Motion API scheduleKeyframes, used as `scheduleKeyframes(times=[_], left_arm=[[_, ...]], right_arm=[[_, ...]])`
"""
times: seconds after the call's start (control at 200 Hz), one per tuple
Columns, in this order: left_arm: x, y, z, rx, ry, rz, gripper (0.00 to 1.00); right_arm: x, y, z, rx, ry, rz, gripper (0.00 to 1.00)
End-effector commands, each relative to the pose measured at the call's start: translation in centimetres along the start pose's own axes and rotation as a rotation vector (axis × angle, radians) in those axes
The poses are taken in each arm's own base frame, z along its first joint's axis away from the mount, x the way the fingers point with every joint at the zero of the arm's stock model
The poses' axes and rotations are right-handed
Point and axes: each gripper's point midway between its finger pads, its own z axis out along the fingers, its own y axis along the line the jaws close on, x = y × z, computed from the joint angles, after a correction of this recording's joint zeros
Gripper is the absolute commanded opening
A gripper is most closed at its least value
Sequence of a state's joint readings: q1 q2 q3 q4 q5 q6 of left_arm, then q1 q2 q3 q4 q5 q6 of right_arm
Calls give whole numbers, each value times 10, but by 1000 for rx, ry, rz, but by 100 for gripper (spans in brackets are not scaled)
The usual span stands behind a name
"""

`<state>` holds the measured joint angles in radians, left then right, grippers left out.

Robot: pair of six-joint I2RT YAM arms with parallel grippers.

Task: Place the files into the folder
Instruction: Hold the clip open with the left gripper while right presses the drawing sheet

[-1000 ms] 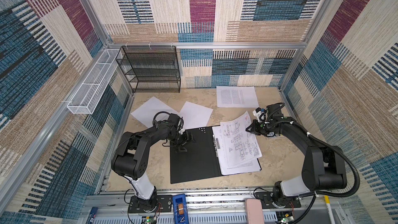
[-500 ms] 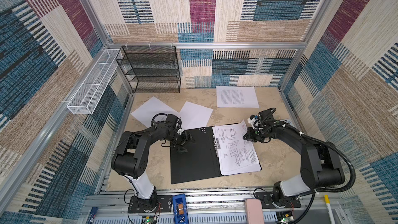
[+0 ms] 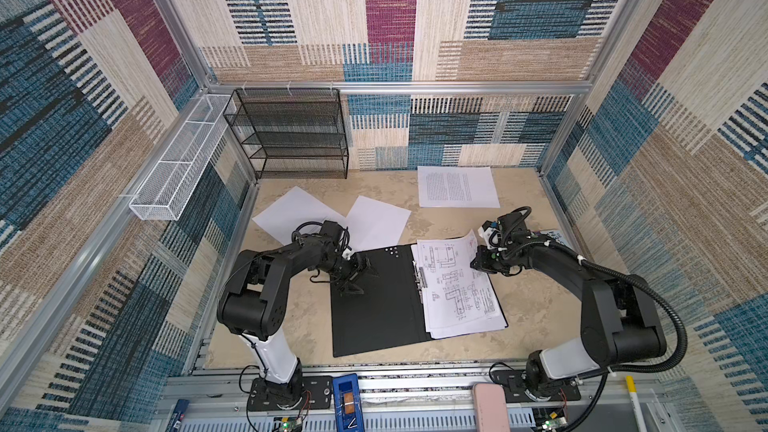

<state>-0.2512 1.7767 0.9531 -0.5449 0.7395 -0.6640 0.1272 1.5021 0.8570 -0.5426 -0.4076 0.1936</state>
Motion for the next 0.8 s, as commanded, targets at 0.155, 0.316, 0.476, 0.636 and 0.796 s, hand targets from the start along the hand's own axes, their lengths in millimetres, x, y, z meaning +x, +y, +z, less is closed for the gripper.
scheduleKeyframes(times=[0.155,0.316,0.476,0.636,0.796], left_arm=[[-20,54,-3,-228,-89,-94,82],[-31,53,0,-231,-83,-133,82],[-48,50,-4,-231,-110,-163,82],[-63,57,-11,-226,-131,-212,82],[-64,61,-12,-220,-132,-227,82]], right_arm=[[1,-5,11,53,11,-47,0],[-6,7,9,-2,-24,-59,0],[-14,15,6,-37,-50,-89,0],[-18,20,8,-63,-50,-108,0],[-14,16,10,-47,-41,-105,0]])
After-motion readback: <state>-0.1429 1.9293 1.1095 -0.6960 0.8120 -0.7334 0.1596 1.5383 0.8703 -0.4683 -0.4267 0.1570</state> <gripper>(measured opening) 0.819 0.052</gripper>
